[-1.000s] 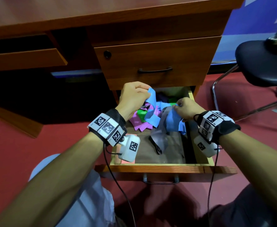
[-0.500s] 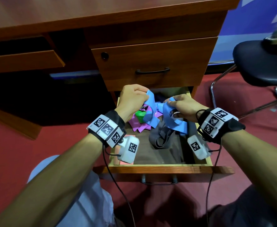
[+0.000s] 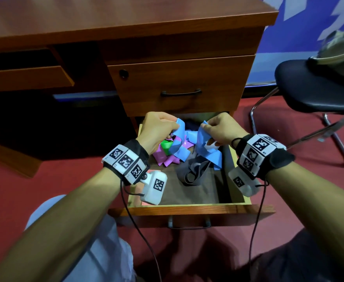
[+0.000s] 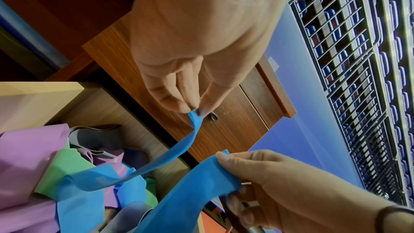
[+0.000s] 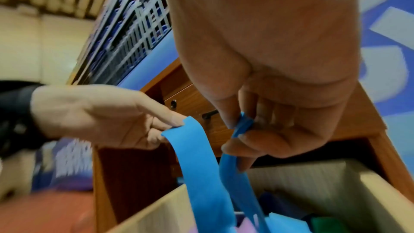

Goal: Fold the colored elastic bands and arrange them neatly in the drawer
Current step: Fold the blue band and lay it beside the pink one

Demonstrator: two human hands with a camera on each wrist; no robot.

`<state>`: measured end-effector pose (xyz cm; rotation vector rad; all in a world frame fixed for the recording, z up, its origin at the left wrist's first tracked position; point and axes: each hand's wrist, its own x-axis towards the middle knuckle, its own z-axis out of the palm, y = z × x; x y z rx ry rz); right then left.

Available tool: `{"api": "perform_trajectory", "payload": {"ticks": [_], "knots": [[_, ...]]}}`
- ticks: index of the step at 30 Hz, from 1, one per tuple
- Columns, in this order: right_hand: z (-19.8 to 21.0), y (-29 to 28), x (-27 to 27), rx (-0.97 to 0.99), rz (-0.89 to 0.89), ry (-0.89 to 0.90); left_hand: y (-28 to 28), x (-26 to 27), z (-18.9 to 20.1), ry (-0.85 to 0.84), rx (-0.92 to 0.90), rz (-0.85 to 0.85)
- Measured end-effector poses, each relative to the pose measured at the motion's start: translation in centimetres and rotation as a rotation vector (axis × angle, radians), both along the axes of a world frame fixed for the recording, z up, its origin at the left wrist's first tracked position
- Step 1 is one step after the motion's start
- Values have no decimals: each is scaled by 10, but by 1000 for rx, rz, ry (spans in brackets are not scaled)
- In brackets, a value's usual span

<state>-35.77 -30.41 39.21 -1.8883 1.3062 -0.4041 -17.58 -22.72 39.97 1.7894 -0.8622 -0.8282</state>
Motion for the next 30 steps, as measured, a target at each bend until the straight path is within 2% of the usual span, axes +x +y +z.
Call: {"api": "perform_trajectory", "payload": {"ticks": [2, 4, 6, 8, 12, 14, 19, 24, 30], "knots": [[4, 3, -4, -190, 83, 184, 1, -1, 1, 5, 1, -2], [7, 8, -7, -366, 81, 357, 3, -2, 3, 35, 7, -12], [9, 10, -10, -466, 53, 396, 6, -4, 6, 87, 15, -22], [13, 8, -11, -429, 50, 310, 7, -7, 9, 158, 29, -25], [17, 10, -7, -35, -29, -171, 8, -14, 10, 319, 65, 9], [17, 17, -3, 70, -62, -288, 8, -18, 10, 380, 85, 1], [14, 25, -1, 163, 10, -253, 11, -26, 7, 434, 116, -9], [8, 29, -4, 2, 202, -178, 12, -29, 6, 430, 134, -13], [7, 26, -6, -77, 293, -197, 13, -25, 9, 451, 149, 2]]}}
